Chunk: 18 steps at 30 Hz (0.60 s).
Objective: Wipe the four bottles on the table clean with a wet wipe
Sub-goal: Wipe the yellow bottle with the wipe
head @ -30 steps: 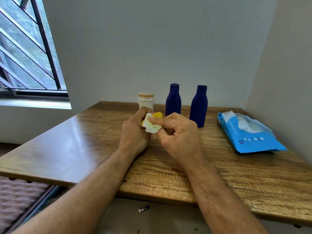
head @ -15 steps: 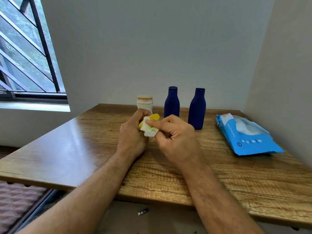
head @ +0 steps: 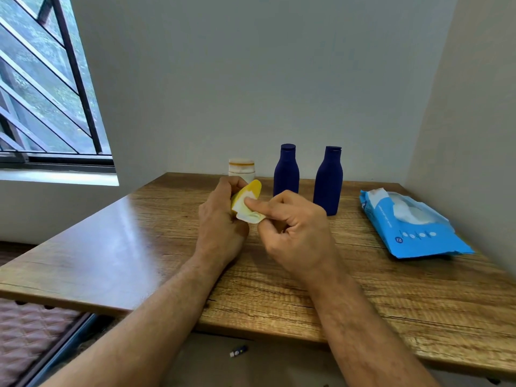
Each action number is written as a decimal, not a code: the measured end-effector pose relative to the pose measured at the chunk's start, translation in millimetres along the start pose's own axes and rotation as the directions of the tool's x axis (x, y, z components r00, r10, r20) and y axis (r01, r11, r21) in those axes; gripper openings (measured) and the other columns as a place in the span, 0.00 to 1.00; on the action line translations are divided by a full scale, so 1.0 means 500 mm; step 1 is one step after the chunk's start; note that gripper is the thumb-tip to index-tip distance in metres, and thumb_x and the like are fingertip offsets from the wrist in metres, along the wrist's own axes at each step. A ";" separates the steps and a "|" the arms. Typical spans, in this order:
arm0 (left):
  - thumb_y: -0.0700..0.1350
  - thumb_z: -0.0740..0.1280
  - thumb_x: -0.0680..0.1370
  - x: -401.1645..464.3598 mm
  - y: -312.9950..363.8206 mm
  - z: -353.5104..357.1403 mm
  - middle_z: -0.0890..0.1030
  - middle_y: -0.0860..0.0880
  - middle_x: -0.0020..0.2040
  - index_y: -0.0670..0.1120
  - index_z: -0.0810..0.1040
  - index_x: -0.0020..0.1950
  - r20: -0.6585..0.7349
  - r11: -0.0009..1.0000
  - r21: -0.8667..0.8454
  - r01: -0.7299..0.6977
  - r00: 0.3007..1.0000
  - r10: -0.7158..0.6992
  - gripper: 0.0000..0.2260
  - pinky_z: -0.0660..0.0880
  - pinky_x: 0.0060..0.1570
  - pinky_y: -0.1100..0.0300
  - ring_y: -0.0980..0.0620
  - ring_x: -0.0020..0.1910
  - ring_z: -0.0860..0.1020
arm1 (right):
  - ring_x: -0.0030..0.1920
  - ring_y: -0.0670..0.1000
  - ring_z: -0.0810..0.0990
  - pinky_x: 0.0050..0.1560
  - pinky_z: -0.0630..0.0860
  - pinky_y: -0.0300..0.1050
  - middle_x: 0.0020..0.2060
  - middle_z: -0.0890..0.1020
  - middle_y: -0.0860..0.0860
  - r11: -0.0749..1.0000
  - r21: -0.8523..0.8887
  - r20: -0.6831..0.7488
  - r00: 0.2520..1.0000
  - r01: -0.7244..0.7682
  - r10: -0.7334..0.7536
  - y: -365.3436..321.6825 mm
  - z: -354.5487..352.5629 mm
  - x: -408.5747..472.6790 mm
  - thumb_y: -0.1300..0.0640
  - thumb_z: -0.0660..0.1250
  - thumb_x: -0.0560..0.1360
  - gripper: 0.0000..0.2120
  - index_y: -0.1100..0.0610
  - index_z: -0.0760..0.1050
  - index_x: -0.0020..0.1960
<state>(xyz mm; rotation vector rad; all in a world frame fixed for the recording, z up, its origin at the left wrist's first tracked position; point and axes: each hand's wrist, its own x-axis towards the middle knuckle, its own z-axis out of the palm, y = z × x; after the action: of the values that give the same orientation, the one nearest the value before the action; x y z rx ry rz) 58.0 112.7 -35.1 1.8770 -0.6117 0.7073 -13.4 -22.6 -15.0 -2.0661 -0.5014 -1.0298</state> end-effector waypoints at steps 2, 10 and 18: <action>0.41 0.72 0.74 0.002 -0.002 0.003 0.78 0.56 0.55 0.59 0.68 0.60 -0.017 0.997 0.076 0.005 1.000 -0.004 0.21 0.74 0.60 0.41 0.52 0.56 0.77 | 0.42 0.44 0.78 0.37 0.76 0.33 0.45 0.80 0.44 1.000 -0.014 -0.020 0.999 -0.025 0.025 0.004 0.002 0.000 0.56 0.70 0.76 0.14 0.51 0.81 0.61; 0.32 0.64 0.69 -0.012 0.022 0.014 0.63 0.54 0.59 0.51 0.60 0.69 0.126 0.949 0.312 -0.048 0.992 0.008 0.32 0.59 0.61 0.53 0.58 0.57 0.60 | 0.46 0.42 0.77 0.47 0.78 0.35 0.47 0.78 0.44 0.975 -0.128 -0.148 0.976 -0.180 0.161 0.014 -0.002 0.007 0.58 0.64 0.79 0.18 0.50 0.75 0.68; 0.42 0.68 0.73 -0.011 0.007 0.022 0.71 0.47 0.64 0.51 0.58 0.71 0.027 0.824 0.544 -0.159 0.985 0.172 0.30 0.61 0.54 0.49 0.48 0.61 0.70 | 0.45 0.40 0.77 0.46 0.72 0.24 0.46 0.81 0.43 0.966 -0.145 -0.192 0.964 -0.212 0.183 0.016 -0.003 0.007 0.57 0.67 0.77 0.15 0.50 0.79 0.64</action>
<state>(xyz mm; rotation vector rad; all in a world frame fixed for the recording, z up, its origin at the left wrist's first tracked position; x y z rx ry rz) 53.8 101.5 -40.4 2.3533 -0.6034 1.1072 -7.0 -28.7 -15.4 -2.0926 -0.1177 -1.1528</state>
